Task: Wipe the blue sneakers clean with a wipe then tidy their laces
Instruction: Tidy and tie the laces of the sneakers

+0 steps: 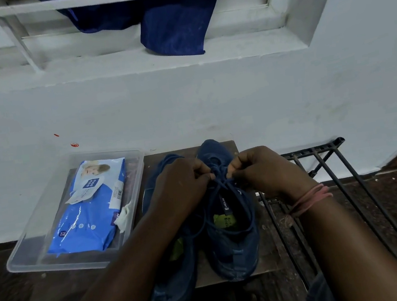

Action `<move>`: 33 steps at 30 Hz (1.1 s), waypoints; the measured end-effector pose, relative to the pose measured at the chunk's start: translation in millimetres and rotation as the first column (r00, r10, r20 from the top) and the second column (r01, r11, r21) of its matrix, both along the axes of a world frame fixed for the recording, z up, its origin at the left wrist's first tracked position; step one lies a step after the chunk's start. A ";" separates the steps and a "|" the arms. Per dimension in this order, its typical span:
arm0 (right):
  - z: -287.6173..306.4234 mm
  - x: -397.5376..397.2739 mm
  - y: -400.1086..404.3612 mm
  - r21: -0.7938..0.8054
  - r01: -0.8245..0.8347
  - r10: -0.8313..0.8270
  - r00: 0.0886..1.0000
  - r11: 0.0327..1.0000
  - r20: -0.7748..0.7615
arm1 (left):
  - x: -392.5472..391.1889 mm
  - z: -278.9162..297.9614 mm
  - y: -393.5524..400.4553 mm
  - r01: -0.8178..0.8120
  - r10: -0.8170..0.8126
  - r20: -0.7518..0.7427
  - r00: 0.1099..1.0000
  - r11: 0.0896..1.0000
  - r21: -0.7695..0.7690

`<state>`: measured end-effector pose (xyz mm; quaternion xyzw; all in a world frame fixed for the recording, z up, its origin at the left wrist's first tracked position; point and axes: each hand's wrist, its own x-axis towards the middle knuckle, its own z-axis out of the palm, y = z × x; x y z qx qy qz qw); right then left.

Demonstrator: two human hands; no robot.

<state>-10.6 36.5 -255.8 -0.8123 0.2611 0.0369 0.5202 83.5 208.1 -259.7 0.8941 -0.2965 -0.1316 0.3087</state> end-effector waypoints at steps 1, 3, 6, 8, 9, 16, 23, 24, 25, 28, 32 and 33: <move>0.9 0.7 2.5 -0.021 0.000 0.001 1.000 1.000 0.014 | -1.1 0.8 -0.3 -0.002 0.002 0.014 1.000 1.000 -0.008; 0.8 2.5 6.5 -0.059 0.004 -0.002 0.999 0.998 0.033 | -2.6 1.6 -0.1 -0.002 0.002 0.024 1.000 1.000 -0.007; -4.1 5.8 12.4 0.000 0.056 -0.056 0.996 0.998 0.073 | -3.7 1.2 -1.5 0.007 -0.007 -0.013 1.000 1.000 -0.030; -6.8 7.8 16.0 0.067 0.119 -0.126 0.986 0.991 0.113 | -2.4 1.5 -3.1 -0.023 0.012 -0.105 0.994 0.994 -0.109; -7.4 8.7 16.9 0.100 0.146 -0.159 0.978 0.984 0.136 | -1.4 2.5 -3.5 -0.045 0.018 -0.173 0.985 0.987 -0.154; -3.5 10.7 12.4 0.074 0.187 -0.195 0.973 0.979 0.122 | 4.8 2.4 -1.8 -0.093 0.027 -0.317 0.948 0.976 -0.196; 6.3 -4.1 -7.3 0.079 0.024 -0.028 0.998 0.997 0.056 | 6.8 11.6 8.1 -0.044 0.042 -0.081 0.996 0.999 -0.024; 6.5 -4.7 -6.2 0.073 0.002 -0.007 0.998 0.997 0.061 | 6.3 12.5 8.4 -0.023 0.020 -0.085 0.996 0.999 -0.030; 7.9 -4.9 -3.9 0.069 -0.012 0.007 0.997 0.998 0.071 | 5.8 13.5 8.6 -0.014 0.010 -0.099 0.995 0.999 -0.041; 6.3 -2.8 -0.9 0.028 -0.010 0.007 0.994 1.000 0.109 | 6.8 10.7 8.1 -0.023 0.014 -0.118 0.993 0.997 -0.078; 3.8 -1.3 1.8 0.042 -0.015 0.009 0.993 0.999 0.120 | 2.1 7.0 4.5 -0.002 -0.002 -0.041 0.999 0.994 -0.106; 3.7 -1.5 3.0 0.058 -0.018 0.011 0.992 0.998 0.123 | 0.1 6.8 2.8 0.009 -0.011 -0.020 1.000 0.995 -0.097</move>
